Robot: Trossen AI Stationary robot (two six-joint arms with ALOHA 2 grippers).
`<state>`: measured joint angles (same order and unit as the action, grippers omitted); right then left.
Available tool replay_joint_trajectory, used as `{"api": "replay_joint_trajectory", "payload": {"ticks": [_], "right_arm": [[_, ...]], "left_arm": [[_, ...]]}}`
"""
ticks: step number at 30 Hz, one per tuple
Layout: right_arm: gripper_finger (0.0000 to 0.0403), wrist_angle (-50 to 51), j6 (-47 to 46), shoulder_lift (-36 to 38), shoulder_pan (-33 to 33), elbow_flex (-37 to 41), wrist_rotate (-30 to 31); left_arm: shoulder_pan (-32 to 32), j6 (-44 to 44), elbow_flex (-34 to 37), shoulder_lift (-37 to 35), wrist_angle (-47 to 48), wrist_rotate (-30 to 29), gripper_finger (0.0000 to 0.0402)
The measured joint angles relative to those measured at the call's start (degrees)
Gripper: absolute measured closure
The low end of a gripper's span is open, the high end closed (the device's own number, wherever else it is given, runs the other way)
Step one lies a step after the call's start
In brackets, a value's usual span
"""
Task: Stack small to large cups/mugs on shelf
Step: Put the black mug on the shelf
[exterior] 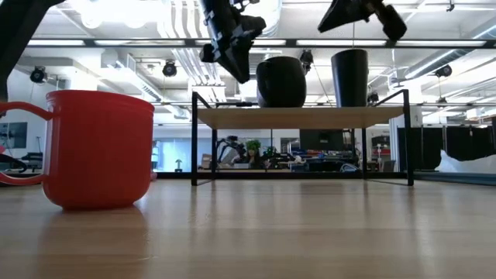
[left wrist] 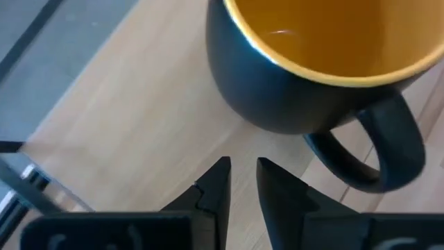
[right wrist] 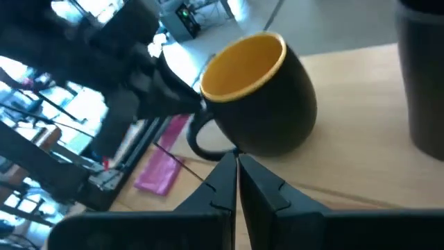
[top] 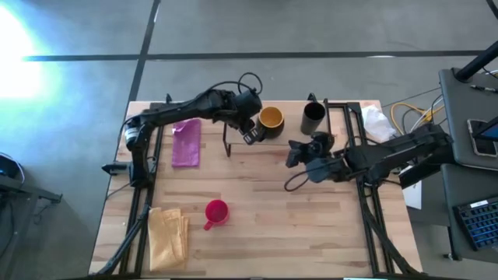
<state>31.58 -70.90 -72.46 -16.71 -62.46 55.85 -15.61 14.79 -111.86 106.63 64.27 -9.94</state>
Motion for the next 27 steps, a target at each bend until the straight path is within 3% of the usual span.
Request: {"api": "replay_joint_trajectory", "payload": {"ticks": [13, 27], "right_arm": [[0.0394, 5.4, 0.0, 4.3, -0.6, 0.0, 1.7], [0.0394, 9.0, 0.3, 7.3, -0.7, 0.0, 2.4]], "left_arm": [[1.9, 4.3, 2.8, 0.1, -12.2, 5.6, 0.0345], [2.9, 5.8, 2.9, 0.2, -14.2, 6.7, 0.0345]]}}
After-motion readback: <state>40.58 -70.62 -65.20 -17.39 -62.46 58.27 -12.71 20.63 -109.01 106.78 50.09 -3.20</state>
